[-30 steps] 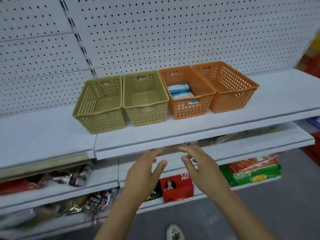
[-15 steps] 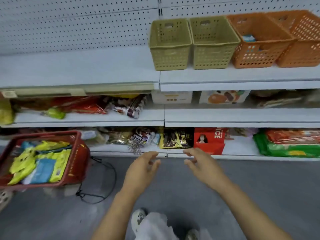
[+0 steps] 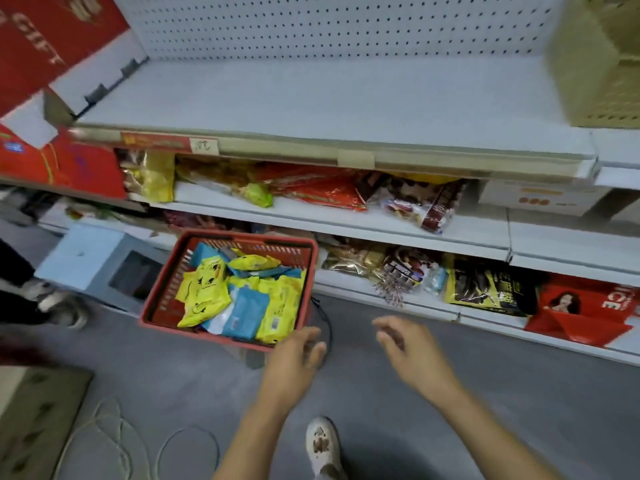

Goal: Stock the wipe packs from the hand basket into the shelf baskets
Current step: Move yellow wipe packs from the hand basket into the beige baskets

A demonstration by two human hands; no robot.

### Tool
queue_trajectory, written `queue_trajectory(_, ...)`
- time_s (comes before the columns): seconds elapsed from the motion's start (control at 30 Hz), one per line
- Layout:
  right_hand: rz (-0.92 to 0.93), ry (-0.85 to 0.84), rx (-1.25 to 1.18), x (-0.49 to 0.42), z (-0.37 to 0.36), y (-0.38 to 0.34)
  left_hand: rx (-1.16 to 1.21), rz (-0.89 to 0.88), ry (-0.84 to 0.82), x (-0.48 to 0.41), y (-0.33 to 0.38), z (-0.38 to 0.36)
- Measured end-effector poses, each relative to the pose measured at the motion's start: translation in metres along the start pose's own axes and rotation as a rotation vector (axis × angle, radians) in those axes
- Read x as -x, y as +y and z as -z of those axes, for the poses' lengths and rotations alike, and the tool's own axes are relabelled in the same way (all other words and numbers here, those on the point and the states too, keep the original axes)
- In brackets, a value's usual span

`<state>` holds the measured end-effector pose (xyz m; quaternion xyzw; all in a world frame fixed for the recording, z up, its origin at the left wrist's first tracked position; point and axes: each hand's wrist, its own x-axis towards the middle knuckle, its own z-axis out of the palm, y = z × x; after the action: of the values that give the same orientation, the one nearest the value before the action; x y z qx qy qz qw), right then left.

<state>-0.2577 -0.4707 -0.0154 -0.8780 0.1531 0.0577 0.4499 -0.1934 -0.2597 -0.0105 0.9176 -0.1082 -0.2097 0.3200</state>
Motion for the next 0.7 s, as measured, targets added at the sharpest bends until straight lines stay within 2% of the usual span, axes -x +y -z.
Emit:
queue_trajectory(0.2, -0.011, -0.168, -0.044, -0.075, -0.102, -0.059, 0.096, 0.194, 0.043, -0.058, -0.104, 0.071)
queue_trajectory(0.4, -0.094, -0.305, -0.014, -0.143, -0.170, -0.083, 0.144, 0.327, 0.069, -0.114, -0.165, 0.086)
queue_trajectory(0.57, -0.068, -0.337, 0.246, -0.185, -0.200, -0.085, 0.074, 0.351, 0.007, -0.141, -0.190, 0.070)
queue_trajectory(0.7, 0.050, -0.414, 0.575, -0.207, -0.211, -0.077, -0.031, 0.324, 0.054, -0.149, -0.196, 0.054)
